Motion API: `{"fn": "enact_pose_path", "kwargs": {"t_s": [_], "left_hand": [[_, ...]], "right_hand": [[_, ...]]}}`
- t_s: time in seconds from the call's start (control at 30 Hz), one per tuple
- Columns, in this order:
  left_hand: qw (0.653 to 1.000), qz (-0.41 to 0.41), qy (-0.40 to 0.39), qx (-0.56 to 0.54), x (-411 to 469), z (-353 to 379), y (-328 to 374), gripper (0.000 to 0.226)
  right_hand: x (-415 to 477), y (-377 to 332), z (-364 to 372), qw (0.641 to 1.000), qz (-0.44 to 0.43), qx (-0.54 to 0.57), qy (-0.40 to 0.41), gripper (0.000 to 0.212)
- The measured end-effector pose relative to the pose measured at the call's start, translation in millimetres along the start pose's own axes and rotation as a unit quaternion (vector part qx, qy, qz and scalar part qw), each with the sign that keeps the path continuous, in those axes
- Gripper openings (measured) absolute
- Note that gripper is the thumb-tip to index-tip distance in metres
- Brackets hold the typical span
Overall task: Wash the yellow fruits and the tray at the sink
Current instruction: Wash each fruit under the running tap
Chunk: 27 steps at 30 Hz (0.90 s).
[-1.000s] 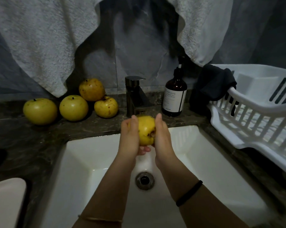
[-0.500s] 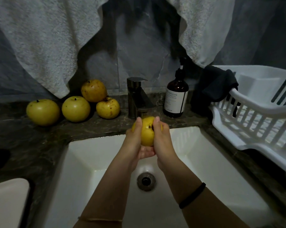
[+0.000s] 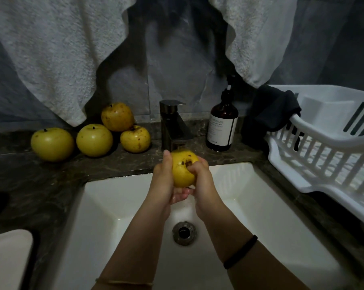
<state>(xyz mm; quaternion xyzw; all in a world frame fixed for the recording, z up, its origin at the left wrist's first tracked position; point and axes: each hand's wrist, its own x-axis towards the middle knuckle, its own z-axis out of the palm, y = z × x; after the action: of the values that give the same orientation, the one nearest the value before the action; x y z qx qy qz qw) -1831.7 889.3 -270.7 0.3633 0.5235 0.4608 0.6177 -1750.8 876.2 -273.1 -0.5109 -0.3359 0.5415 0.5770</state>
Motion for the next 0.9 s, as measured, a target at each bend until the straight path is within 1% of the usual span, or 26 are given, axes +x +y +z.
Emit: {"fn": "enact_pose_path", "kwargs": {"t_s": [0.17,0.47,0.6,0.7,0.77,0.83,0.9], "left_hand": [[1.000,-0.008,0.012,0.015,0.9,-0.4,-1.2,0.070],[0.999,0.021,0.028,0.028,-2.9,1.6,2.0,0.048],[0.996,0.044,0.036,0.064,0.0,2.8,1.6,0.048],[0.997,0.042,0.033,0.054,0.8,1.9,0.9,0.047],[0.997,0.042,0.027,0.051,-0.5,2.1,0.8,0.049],[0.998,0.046,0.021,0.044,-2.4,2.5,0.3,0.053],[0.998,0.048,0.011,0.029,-2.2,1.4,-1.2,0.058]], "right_hand": [[-0.9,0.2,0.3,1.000,0.000,-0.025,0.001,0.043],[0.7,2.5,0.9,1.000,0.003,-0.011,0.017,0.041],[4.5,-1.3,5.6,0.998,0.042,0.027,0.031,0.057],[6.4,-1.4,4.9,0.997,0.041,0.053,0.027,0.054],[4.6,1.9,1.4,0.997,0.032,0.073,0.021,0.046],[3.8,4.9,-0.9,0.997,0.026,0.070,0.017,0.040],[3.5,3.0,-0.8,0.998,0.018,0.055,0.015,0.041]]}}
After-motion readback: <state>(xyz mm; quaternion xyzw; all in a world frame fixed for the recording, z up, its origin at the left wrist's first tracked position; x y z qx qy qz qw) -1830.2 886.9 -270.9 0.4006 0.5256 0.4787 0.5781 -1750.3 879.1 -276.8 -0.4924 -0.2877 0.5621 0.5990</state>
